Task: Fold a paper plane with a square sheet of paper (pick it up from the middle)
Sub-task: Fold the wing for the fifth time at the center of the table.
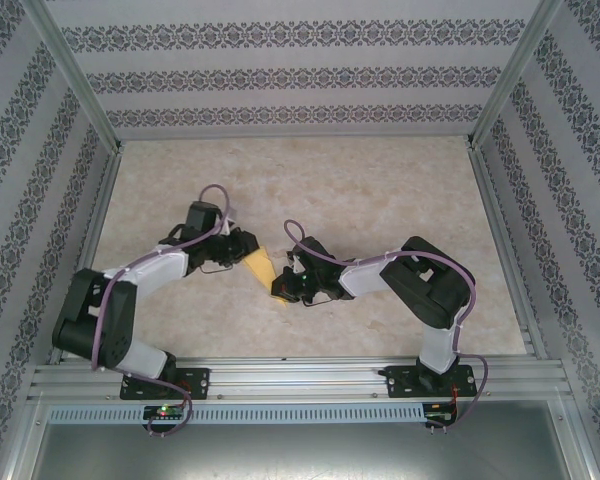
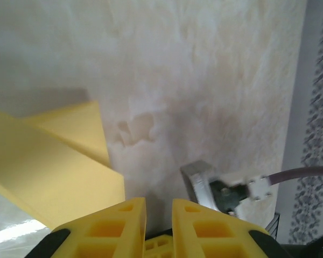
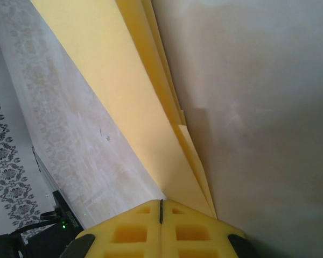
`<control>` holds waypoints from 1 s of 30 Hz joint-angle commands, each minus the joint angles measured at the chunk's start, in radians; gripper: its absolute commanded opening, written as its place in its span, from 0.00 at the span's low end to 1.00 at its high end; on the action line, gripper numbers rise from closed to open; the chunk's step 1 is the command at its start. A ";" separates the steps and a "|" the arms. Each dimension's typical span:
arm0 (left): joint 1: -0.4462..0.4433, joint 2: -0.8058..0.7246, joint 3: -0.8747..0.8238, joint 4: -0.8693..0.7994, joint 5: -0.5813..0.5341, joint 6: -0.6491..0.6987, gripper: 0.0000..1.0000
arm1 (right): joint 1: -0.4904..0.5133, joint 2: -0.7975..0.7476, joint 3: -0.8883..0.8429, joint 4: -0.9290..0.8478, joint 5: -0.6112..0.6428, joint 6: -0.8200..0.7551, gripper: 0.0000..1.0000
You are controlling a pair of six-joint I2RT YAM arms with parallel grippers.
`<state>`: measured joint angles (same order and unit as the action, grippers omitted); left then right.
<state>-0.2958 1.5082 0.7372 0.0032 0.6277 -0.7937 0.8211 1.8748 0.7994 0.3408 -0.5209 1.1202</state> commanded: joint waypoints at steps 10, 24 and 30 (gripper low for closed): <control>-0.114 0.265 0.043 0.011 -0.117 -0.070 0.16 | 0.010 0.017 -0.051 -0.092 0.008 -0.004 0.00; -0.106 0.261 0.052 -0.004 -0.105 -0.022 0.18 | -0.009 -0.184 -0.234 -0.088 -0.011 -0.040 0.00; -0.166 0.184 0.212 -0.265 -0.237 0.064 0.23 | -0.056 -0.302 -0.203 -0.143 0.124 -0.096 0.03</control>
<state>-0.4263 1.7378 0.8749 -0.0952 0.5148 -0.7937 0.7841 1.6268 0.5877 0.2543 -0.4824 1.0744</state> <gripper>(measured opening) 0.227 0.059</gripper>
